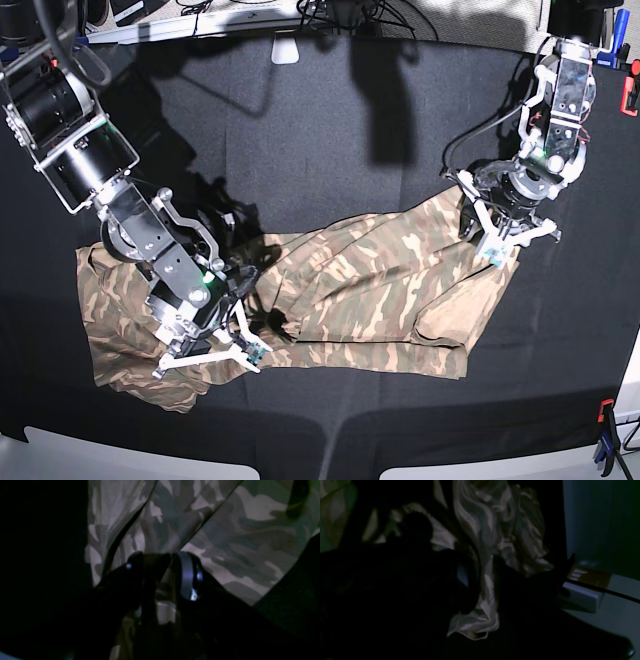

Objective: Layout the t-shirt on the table in an organized manner, then fold the t-shirt properly
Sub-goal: 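Push the folded fabric with the right gripper toward the shirt's hem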

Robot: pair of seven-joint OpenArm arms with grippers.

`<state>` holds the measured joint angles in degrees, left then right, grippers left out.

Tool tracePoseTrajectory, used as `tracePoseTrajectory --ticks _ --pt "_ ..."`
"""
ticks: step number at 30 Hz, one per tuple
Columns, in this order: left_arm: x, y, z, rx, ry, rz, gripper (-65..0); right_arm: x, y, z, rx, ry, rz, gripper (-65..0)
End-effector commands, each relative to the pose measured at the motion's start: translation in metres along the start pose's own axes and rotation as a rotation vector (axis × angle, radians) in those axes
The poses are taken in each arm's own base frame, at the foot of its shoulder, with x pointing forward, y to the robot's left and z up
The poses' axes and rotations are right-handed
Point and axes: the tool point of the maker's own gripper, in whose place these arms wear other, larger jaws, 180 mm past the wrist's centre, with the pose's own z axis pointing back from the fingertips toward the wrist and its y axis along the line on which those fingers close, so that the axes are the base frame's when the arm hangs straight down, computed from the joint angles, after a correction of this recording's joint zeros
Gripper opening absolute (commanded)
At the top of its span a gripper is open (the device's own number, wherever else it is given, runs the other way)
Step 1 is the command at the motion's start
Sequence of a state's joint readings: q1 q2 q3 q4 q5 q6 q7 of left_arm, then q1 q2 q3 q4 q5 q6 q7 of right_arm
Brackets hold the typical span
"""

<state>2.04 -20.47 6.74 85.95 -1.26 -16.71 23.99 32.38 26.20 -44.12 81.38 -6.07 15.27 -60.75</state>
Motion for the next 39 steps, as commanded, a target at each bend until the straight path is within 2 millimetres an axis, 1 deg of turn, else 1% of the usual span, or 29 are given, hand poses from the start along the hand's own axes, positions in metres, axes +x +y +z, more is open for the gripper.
tracePoseTrajectory --ticks 1,7,9,12,14,19,22,25,27,30,33,34,35,38,39 --pt "0.016 0.008 0.001 0.017 -0.051 -0.005 -45.4 0.007 -0.024 0.006 -0.059 -0.022 -0.01 -53.7" --pt "0.016 0.008 0.001 0.017 -0.051 -0.005 -45.4 0.008 -0.022 0.006 -0.047 -0.028 -0.014 -54.0" --pt "0.017 0.008 0.001 0.017 -0.052 -0.005 -45.4 0.011 -0.012 0.006 0.009 -0.043 -0.013 -54.0" --pt "0.017 0.008 0.001 0.017 -0.052 -0.005 -45.4 0.019 0.008 0.009 0.123 -0.081 -0.015 -54.0" --pt "0.017 0.008 0.001 0.017 -0.052 -0.005 -45.4 0.023 0.012 0.012 0.147 -0.1 -0.023 -54.0" --pt "0.017 0.008 0.001 0.017 -0.052 -0.005 -45.4 0.033 0.01 0.02 0.137 -0.139 -0.019 -54.0" --pt "0.016 0.008 0.001 0.017 -0.051 -0.005 -45.4 0.034 0.004 0.021 0.112 -0.138 -0.035 -54.0" --pt "0.016 0.008 0.001 0.017 -0.051 -0.005 -45.4 0.026 -0.02 0.019 -0.023 -0.099 -0.06 -54.0" --pt "0.016 0.008 0.001 0.017 -0.051 -0.005 -45.4 0.022 -0.03 0.019 -0.083 -0.08 -0.063 -54.0" --pt "0.016 0.008 0.001 0.017 -0.051 -0.005 -45.4 0.02 -0.032 0.019 -0.091 -0.069 -0.063 -54.0" --pt "0.016 0.008 0.001 0.017 -0.051 -0.005 -45.4 0.023 -0.023 0.018 -0.04 -0.082 -0.085 -53.9" --pt "0.016 0.008 0.001 0.017 -0.051 -0.005 -45.4 0.024 -0.02 0.018 -0.025 -0.086 -0.091 -53.1" --pt "0.016 0.008 0.001 0.017 -0.051 -0.005 -45.4 0.024 -0.019 0.018 -0.021 -0.086 -0.093 -50.7" --pt "0.016 0.008 0.001 0.017 -0.051 -0.005 -45.4 0.021 -0.02 0.017 -0.022 -0.077 -0.093 -41.6" --pt "0.016 0.008 0.001 0.017 -0.051 -0.005 -45.4 0.019 -0.02 0.015 -0.024 -0.067 -0.092 -40.9"
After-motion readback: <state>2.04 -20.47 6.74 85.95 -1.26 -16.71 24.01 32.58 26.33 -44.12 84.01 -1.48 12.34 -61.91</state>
